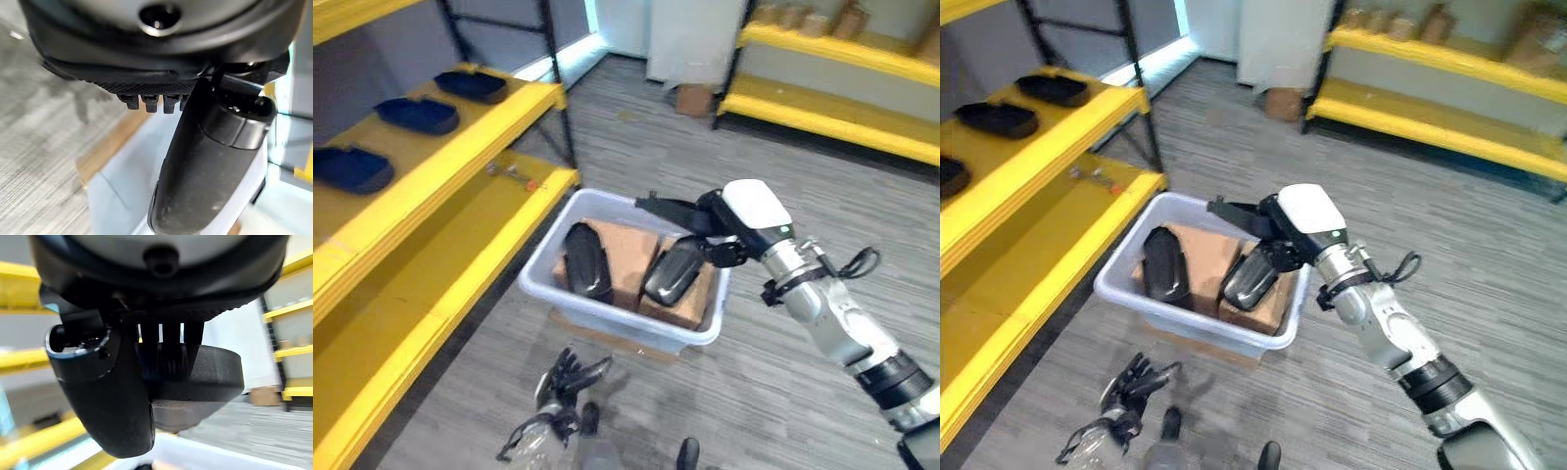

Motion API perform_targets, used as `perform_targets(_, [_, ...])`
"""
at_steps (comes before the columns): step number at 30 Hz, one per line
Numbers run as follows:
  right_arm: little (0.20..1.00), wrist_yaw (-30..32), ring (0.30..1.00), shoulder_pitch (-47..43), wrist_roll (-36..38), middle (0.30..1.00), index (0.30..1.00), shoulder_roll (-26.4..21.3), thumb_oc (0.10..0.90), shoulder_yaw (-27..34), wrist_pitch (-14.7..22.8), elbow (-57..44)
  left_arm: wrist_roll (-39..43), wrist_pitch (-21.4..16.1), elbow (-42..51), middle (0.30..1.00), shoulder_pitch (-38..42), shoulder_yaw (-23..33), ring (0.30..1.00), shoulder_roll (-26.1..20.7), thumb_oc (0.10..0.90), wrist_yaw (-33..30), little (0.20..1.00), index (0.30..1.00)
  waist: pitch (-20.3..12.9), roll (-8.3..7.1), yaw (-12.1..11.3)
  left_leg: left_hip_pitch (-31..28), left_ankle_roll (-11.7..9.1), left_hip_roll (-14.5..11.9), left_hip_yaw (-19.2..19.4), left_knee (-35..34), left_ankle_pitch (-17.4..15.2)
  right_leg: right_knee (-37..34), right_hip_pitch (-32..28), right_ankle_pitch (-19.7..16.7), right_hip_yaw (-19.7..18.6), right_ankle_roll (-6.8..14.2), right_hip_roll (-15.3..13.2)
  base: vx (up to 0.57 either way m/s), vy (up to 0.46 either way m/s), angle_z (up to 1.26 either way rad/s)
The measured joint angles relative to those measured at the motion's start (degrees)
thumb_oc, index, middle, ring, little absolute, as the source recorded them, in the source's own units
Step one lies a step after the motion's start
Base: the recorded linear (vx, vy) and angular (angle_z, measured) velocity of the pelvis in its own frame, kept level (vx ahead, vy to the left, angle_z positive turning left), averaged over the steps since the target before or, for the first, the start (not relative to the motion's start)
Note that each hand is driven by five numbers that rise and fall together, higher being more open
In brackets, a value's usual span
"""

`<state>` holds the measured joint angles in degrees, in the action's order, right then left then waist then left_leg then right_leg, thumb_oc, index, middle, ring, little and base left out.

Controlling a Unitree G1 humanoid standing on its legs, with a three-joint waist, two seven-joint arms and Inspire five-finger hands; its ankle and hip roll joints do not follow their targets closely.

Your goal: Move parts from the plastic box to the shelf.

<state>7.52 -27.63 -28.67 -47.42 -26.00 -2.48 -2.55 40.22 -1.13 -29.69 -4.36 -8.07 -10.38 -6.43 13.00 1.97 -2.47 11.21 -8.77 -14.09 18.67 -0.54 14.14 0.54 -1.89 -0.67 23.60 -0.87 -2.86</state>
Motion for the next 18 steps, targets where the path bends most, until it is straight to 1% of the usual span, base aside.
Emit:
perform_targets(1, [0.3,0.0,0.3,1.5,-0.1,0.3,0.3,2.5,0.4,0.2,-0.2,-1.5,0.0,0.9,-0.2,1.0,-0.7,0.5,1.0,-3.1,0.9,-0.3,1.0,1.0,0.3,-5.55,-2.5,2.0,3.6,-6.0,11.7,20.4,-7.9,-0.9,0.8,-2.1,1.6,-1.4,-4.6,0.0,0.098,0.33])
perform_targets(2, [0.3,0.0,0.3,1.6,-0.3,0.3,0.3,2.2,0.4,0.3,-0.2,-2.6,0.0,1.1,-0.3,1.0,-1.0,0.8,1.0,-2.9,0.9,-0.4,1.0,1.0,0.6,-5.73,-1.6,1.0,2.4,-6.6,7.6,22.5,-7.8,0.3,0.9,-1.6,1.9,-0.9,-6.2,0.02,0.167,0.42])
perform_targets(3, [0.3,0.0,0.3,1.6,-0.4,0.3,0.3,2.1,0.4,0.6,-0.3,-3.0,0.0,1.1,0.2,1.0,-1.8,0.8,1.0,-2.4,0.9,-0.3,1.0,1.0,0.5,-4.5,-1.6,-2.2,1.1,-7.5,3.0,21.1,-7.4,2.1,0.8,-0.9,2.0,0.6,-6.9,0.06,0.174,0.47])
perform_targets(4, [0.3,0.0,0.3,2.0,-0.4,0.3,0.3,2.2,0.4,1.2,-0.4,-3.3,0.0,1.0,0.9,1.0,-2.3,0.4,1.0,-2.1,0.9,-0.3,1.0,1.0,0.7,-3.19,-1.6,-5.2,0.9,-8.2,-0.3,18.9,-7.5,4.5,0.8,0.1,2.3,1.9,-7.4,0.09,0.148,0.51])
perform_targets(5, [0.3,0.1,0.3,3.1,-0.4,0.3,0.3,2.0,0.4,2.4,-0.5,-3.9,0.0,1.0,0.9,1.0,-1.9,-0.4,1.0,-1.8,0.9,-0.3,1.0,1.0,0.5,-1.74,-0.9,-7.7,0.9,-8.5,0.3,15.1,-7.6,7.3,0.7,1.6,4.2,3.3,-8.4,0.1,0.15,1.07])
perform_targets(6, [0.3,0.2,0.3,4.6,-0.4,0.3,0.3,1.5,0.4,3.8,-0.5,-4.6,0.0,1.0,1.1,1.0,-0.9,-1.2,1.0,-1.4,0.9,-0.2,1.0,1.0,0.1,-0.01,0.7,-8.7,0.6,-7.5,3.3,11.9,-10.1,10.5,0.6,3.2,7.1,4.9,-10.2,0.09,0.188,1.36])
perform_targets(7, [0.3,0.5,0.3,5.8,-0.4,0.3,0.3,2.3,0.4,4.9,-0.6,-4.8,0.0,0.9,1.3,1.0,0.0,-1.1,1.0,-1.5,0.9,-0.2,1.0,1.0,0.8,-1.27,0.6,-9.7,0.4,-6.2,5.4,10.6,-11.4,13.1,1.0,4.2,8.1,5.9,-12.5,0.08,0.226,1.01])
perform_targets(8, [0.3,0.4,0.3,5.9,-0.4,0.3,0.3,3.3,0.4,4.7,-0.3,-4.6,0.0,0.9,2.1,1.0,0.4,-0.6,1.0,-2.3,0.9,-0.3,1.0,1.0,1.0,-2.95,-1.3,-9.1,1.2,-4.5,4.2,12.2,-12.2,13.5,2.0,4.2,7.1,5.9,-14.2,0.09,0.222,0.2])
perform_targets(9, [0.3,0.4,0.3,5.9,-0.4,0.3,0.3,4.4,0.4,4.7,0.0,-4.6,0.0,0.9,2.3,1.0,0.2,-0.6,1.0,-3.0,0.9,-0.3,1.0,1.0,0.9,-3.4,-3.2,-8.4,1.5,-4.2,3.7,14.2,-14.2,13.7,2.1,3.7,6.2,5.9,-14.9,0.15,0.29,-0.1])
perform_targets(10, [0.3,0.5,0.3,6.0,-0.4,0.3,0.3,5.1,0.4,4.7,0.1,-4.6,0.0,1.1,2.3,1.0,0.0,-0.6,1.0,-3.4,0.9,-0.3,1.0,1.0,1.0,-3.76,-3.8,-7.6,2.3,-3.4,3.6,15.7,-15.9,13.6,1.4,3.0,6.5,6.5,-15.9,0.17,0.302,0.13])
perform_targets(11, [0.3,0.5,0.3,6.1,-0.4,0.3,0.3,5.3,0.4,4.7,0.1,-4.6,0.0,1.1,2.3,1.0,-0.4,-0.5,1.0,-3.5,0.9,-0.3,1.0,1.0,1.0,-3.83,-4.1,-7.3,3.2,-2.5,3.4,16.6,-17.0,13.3,0.6,2.5,6.9,6.5,-16.8,0.17,0.299,0.34])
perform_targets(12, [0.3,0.5,0.3,6.2,-0.4,0.3,0.3,5.8,0.4,4.8,0.0,-4.6,0.0,1.1,2.5,1.0,-1.1,-0.3,1.0,-3.9,0.9,-0.2,1.0,1.0,1.0,-3.94,-4.8,-7.2,3.8,-1.0,3.2,17.8,-18.2,12.4,-0.2,1.9,7.0,6.3,-17.9,0.09,0.154,0.27])
perform_targets(13, [0.3,0.5,0.3,6.2,-0.4,0.3,0.3,6.6,0.4,4.8,-0.3,-4.6,-0.1,1.1,2.5,1.0,-2.0,-0.1,1.0,-4.1,0.9,-0.2,1.0,1.0,1.0,-3.96,-5.6,-7.3,4.3,0.0,3.1,18.7,-19.4,12.0,-1.2,1.1,7.0,7.2,-18.8,0.08,0.145,0.16])
perform_targets(14, [0.3,0.5,0.3,6.2,-0.4,0.3,0.3,7.2,0.4,4.8,-0.4,-4.6,-0.1,1.1,2.5,1.0,-2.6,0.5,1.0,-4.2,0.9,-0.3,1.0,1.0,1.0,-4.01,-5.5,-7.4,5.0,0.5,3.1,19.6,-20.3,11.7,-1.7,0.5,7.0,7.6,-19.7,0.08,0.15,0.16])
perform_targets(15, [0.3,0.5,0.3,6.3,-0.4,0.3,0.3,7.3,0.4,4.8,-0.1,-4.7,-0.1,1.1,2.7,1.0,-3.1,1.3,1.0,-4.1,0.9,-0.4,1.0,1.0,0.9,-4.09,-5.6,-7.0,5.1,1.0,2.9,20.3,-20.4,11.6,-1.7,-0.1,6.9,7.0,-20.4,0.11,0.222,0.24])
perform_targets(16, [0.3,0.5,0.3,6.3,-0.4,0.3,0.3,7.4,0.4,4.8,0.1,-4.8,-0.1,1.1,2.7,1.0,-3.3,1.8,1.0,-4.6,0.9,-0.4,1.0,1.0,0.8,-4.42,-5.7,-5.9,5.6,1.8,2.8,21.4,-21.1,11.0,-1.8,-0.6,6.5,6.4,-20.7,0.11,0.213,0.29])
perform_targets(17, [0.3,0.5,0.3,6.3,-0.4,0.3,0.3,8.1,0.4,4.9,-0.2,-4.9,-0.2,1.1,2.7,1.0,-3.3,2.2,1.0,-5.3,0.9,-0.4,1.0,1.0,0.5,-5.08,-6.1,-4.6,6.3,2.9,2.1,22.5,-21.9,10.3,-1.9,-1.8,6.8,6.9,-21.5,0.14,0.287,0.44])
perform_targets(18, [0.3,0.5,0.3,6.3,-0.4,0.3,0.3,9.4,0.4,4.9,-0.7,-4.9,-0.3,1.1,2.7,1.0,-3.3,2.6,1.0,-5.4,0.9,-0.4,1.0,1.0,0.5,-5.41,-6.0,-3.7,7.1,4.0,1.3,23.0,-22.4,10.2,-1.9,-4.2,6.7,6.6,-22.3,0.14,0.296,0.41])
